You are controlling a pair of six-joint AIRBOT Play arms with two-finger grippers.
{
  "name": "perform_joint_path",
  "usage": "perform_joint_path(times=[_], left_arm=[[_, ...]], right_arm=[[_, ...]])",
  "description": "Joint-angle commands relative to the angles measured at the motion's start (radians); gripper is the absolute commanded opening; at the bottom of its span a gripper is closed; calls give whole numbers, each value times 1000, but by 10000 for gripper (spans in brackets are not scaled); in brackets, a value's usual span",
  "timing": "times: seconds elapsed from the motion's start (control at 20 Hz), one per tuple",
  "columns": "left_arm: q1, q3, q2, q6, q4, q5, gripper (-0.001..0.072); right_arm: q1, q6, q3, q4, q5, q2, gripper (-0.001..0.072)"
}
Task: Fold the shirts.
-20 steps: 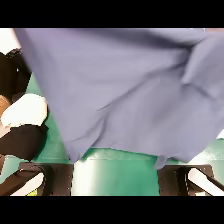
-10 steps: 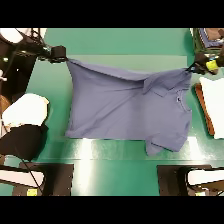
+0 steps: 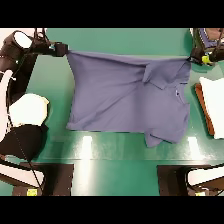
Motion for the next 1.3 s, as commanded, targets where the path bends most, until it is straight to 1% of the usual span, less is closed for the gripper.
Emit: perform_joint_path(times=[0.0,0.1,0.25,0.45,0.55,0.6,0.65,0.7,0.75,0.85,0.95,1.1,1.15,1.2,1.25], left_arm=[[14,-87,-3,27,13,-125,24],[13,-193,-3,34,12,-124,25],[13,-313,-3,33,3,-68,26],[13,-349,-3,29,3,-84,26],[13,-349,-2,-29,3,-86,41],[13,-349,-2,-60,3,-91,323],[13,-347,-1,-81,5,-111,583],[14,-343,0,-80,5,-138,525],[16,-334,7,-80,15,-177,485],[37,-333,49,-79,35,-249,485],[66,-372,121,-71,53,-303,486],[113,-545,264,-69,55,-335,487],[119,-614,312,-58,52,-345,567],[119,-687,361,-48,51,-355,688],[119,-751,403,-43,37,-359,688]], right_arm=[[2,-18,-82,-86,103,3,15],[2,-18,-183,-103,85,27,15],[2,-18,-307,-97,37,60,16],[2,-18,-407,-92,24,82,17],[2,-17,-409,-89,45,82,20],[2,-17,-408,-62,54,84,120],[2,-17,-398,-37,64,84,326],[0,-16,-381,-21,87,84,380],[0,-16,-361,-20,119,90,380],[-9,-23,-360,-26,149,140,381],[-39,-23,-416,-25,148,232,380],[-102,-24,-534,-22,173,374,391],[-121,-34,-571,-22,186,412,499],[-138,-34,-605,-21,190,445,613],[-151,-34,-635,-20,192,476,613]])
